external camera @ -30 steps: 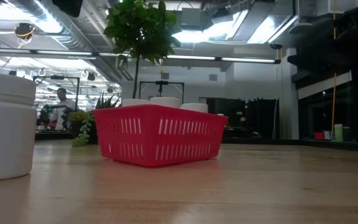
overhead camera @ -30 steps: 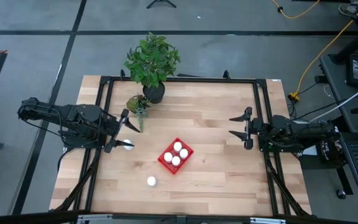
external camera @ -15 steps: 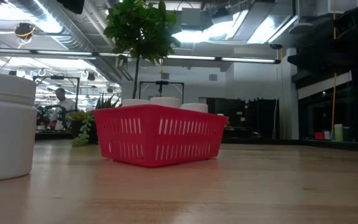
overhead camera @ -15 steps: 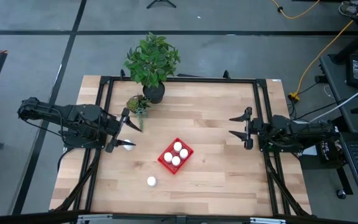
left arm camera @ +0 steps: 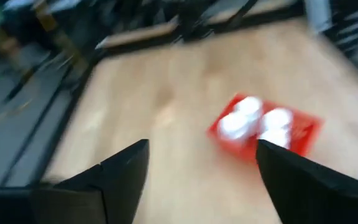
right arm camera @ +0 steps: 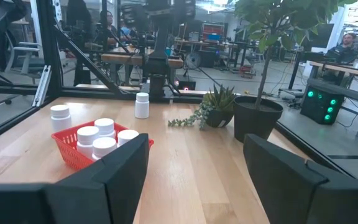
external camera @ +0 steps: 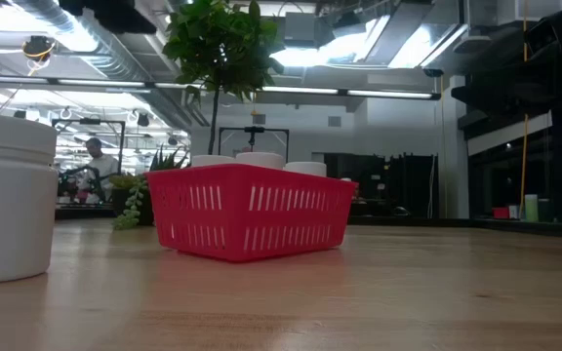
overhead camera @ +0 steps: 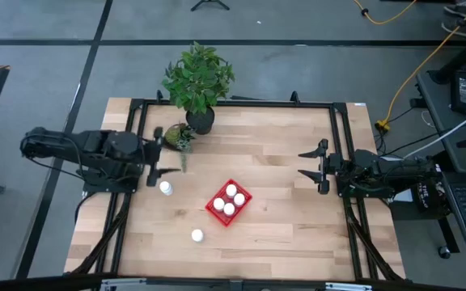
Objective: Pick and place pill bottles into a basket
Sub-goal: Put the top white medicine bottle into the red bin
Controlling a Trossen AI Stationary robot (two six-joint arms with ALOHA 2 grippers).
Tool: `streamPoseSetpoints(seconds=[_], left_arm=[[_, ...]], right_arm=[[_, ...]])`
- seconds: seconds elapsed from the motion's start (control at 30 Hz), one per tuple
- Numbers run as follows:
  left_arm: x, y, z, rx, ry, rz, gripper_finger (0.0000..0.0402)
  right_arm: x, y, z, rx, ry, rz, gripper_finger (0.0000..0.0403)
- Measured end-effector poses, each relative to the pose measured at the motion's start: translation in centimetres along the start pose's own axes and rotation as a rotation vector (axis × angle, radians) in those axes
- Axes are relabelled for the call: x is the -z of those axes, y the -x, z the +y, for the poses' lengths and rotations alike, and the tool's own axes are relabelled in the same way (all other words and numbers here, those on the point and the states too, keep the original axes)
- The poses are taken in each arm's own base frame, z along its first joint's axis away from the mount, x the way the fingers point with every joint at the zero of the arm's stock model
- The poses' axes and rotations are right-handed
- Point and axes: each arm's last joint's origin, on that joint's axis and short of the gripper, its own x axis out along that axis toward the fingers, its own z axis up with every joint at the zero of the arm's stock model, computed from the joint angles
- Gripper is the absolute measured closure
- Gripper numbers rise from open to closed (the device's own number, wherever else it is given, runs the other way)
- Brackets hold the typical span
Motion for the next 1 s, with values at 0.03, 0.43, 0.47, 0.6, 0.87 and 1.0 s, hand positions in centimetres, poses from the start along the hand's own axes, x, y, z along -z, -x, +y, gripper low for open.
streamPoseSetpoints(seconds=[0.03,0.43,0.47,0.6,0.87,1.0], left_arm=[[-0.3,0.3,0.3,-0.033,0.011,0.032,0.0111],[1.3,0.9,1.3,-0.063,0.327,0.404,0.0085],[1.5,0.7,1.3,-0.071,0.351,0.444,0.0082],[2.1,0.2,1.4,-0.067,0.422,0.538,0.0069],[2.4,-1.2,1.1,-0.064,0.541,0.631,0.0048],[2.6,-1.8,1.0,-0.063,0.556,0.678,0.0045]], right_arm=[[0.0,0.0,0.0,0.0,0.0,0.0,0.0139],[0.0,0.0,0.0,0.0,0.0,0.0,0.0139],[0.0,0.0,0.0,0.0,0.0,0.0,0.0139],[0.0,0.0,0.0,0.0,0.0,0.0,0.0139],[0.0,0.0,0.0,0.0,0.0,0.0,0.0139],[0.0,0.0,0.0,0.0,0.0,0.0,0.0139]])
